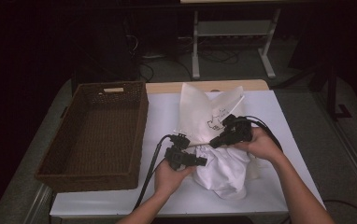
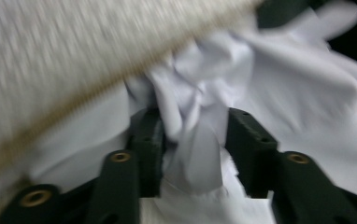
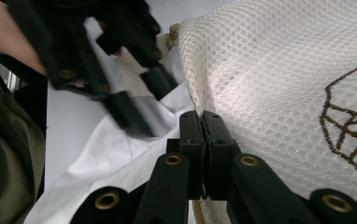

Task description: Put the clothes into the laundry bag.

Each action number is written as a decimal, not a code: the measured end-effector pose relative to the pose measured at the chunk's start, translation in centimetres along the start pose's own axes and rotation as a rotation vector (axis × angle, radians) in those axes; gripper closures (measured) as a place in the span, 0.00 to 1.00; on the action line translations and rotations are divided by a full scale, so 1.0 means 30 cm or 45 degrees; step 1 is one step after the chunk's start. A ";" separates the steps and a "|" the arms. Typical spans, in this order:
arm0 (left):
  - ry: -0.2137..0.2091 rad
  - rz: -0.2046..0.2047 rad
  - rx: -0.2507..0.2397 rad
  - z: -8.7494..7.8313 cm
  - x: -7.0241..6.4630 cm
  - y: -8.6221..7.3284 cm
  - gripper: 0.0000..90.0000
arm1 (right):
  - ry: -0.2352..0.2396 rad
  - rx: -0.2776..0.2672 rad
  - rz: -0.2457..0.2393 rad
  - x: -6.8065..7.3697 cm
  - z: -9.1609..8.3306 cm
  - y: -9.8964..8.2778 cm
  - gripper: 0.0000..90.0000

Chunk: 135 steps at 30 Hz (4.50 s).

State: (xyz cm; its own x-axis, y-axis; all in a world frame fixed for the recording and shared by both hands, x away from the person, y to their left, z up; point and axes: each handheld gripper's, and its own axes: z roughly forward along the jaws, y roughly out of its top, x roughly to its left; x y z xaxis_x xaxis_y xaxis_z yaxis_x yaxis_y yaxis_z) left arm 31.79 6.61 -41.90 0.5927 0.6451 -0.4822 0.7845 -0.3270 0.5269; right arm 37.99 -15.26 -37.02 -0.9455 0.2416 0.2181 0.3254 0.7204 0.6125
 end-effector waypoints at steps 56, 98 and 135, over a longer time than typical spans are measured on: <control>0.046 0.148 0.069 0.092 -0.077 -0.082 0.53 | -0.027 0.015 0.022 -0.006 0.001 0.008 0.97; -0.139 -0.061 -0.002 0.164 -0.085 0.051 0.61 | -0.077 0.017 0.005 -0.001 -0.004 0.010 0.97; -0.157 0.013 -0.012 -0.047 -0.066 -0.024 0.48 | -0.084 0.071 0.056 -0.017 0.014 -0.016 0.97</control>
State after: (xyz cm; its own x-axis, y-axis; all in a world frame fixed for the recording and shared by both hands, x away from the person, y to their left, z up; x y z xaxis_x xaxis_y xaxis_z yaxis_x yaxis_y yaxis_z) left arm 29.80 6.54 -40.32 0.6190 0.5517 -0.5590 0.7770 -0.3265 0.5383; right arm 38.31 -15.46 -37.75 -0.9296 0.3145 0.1920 0.3670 0.7431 0.5596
